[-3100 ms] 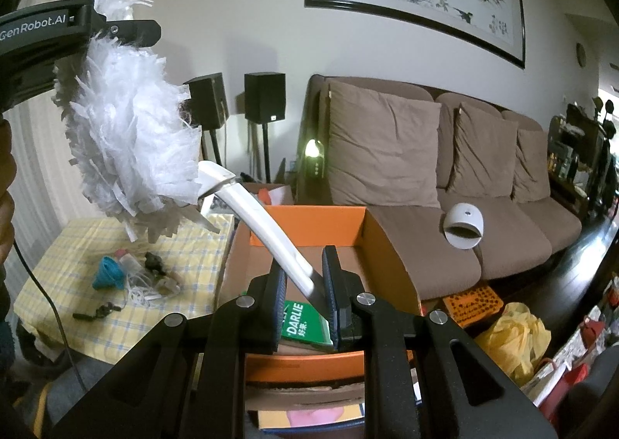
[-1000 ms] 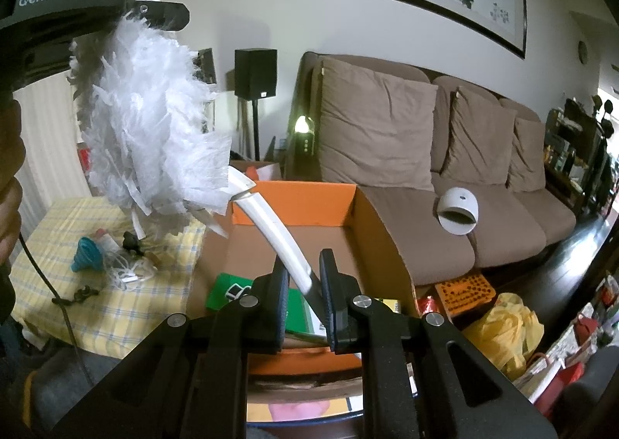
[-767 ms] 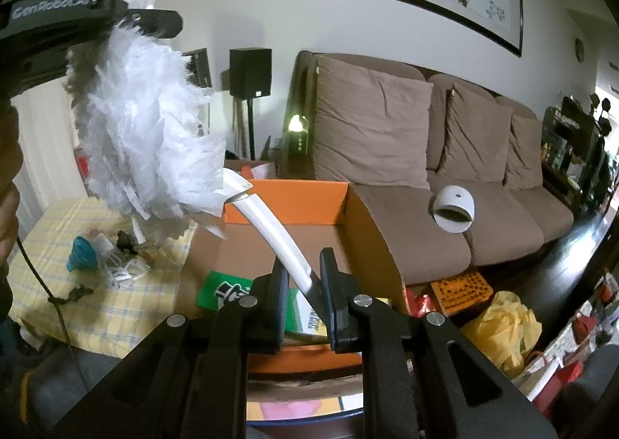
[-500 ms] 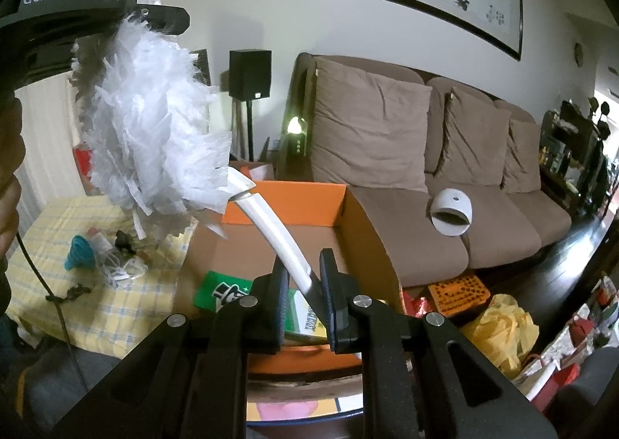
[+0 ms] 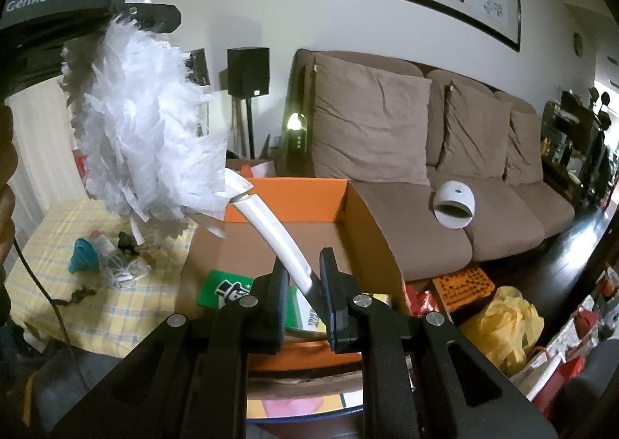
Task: Organize objects
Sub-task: 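Move the feather duster with both grippers over the cardboard box opening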
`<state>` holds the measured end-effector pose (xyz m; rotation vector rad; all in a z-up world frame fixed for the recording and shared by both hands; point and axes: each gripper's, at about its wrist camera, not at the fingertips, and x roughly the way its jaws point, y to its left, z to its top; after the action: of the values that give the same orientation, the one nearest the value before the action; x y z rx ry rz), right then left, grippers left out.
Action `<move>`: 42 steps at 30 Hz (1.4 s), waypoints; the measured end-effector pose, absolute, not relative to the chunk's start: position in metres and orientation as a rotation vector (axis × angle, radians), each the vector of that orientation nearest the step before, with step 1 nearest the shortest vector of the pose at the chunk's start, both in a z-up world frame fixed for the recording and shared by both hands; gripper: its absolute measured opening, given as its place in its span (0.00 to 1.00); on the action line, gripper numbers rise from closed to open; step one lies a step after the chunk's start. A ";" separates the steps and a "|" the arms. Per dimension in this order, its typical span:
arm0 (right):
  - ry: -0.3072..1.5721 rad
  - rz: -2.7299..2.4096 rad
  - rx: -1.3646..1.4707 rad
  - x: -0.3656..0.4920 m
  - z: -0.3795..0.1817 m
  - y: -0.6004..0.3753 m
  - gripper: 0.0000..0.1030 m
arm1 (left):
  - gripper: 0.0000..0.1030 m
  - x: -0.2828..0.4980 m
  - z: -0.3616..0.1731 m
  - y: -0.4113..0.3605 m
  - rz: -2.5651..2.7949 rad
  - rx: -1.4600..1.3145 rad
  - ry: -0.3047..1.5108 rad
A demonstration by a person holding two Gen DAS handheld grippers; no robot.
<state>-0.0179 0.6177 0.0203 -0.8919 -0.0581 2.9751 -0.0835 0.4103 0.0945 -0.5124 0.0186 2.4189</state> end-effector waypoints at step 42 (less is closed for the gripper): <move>-0.083 2.912 -0.933 -0.024 0.010 0.623 0.15 | 0.32 -0.083 0.075 0.415 2.400 -0.574 -0.001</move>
<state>-0.0243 0.6234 0.0104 -0.9329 -0.0831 2.9118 -0.0830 0.4149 0.0750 -0.5741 -0.0006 2.4003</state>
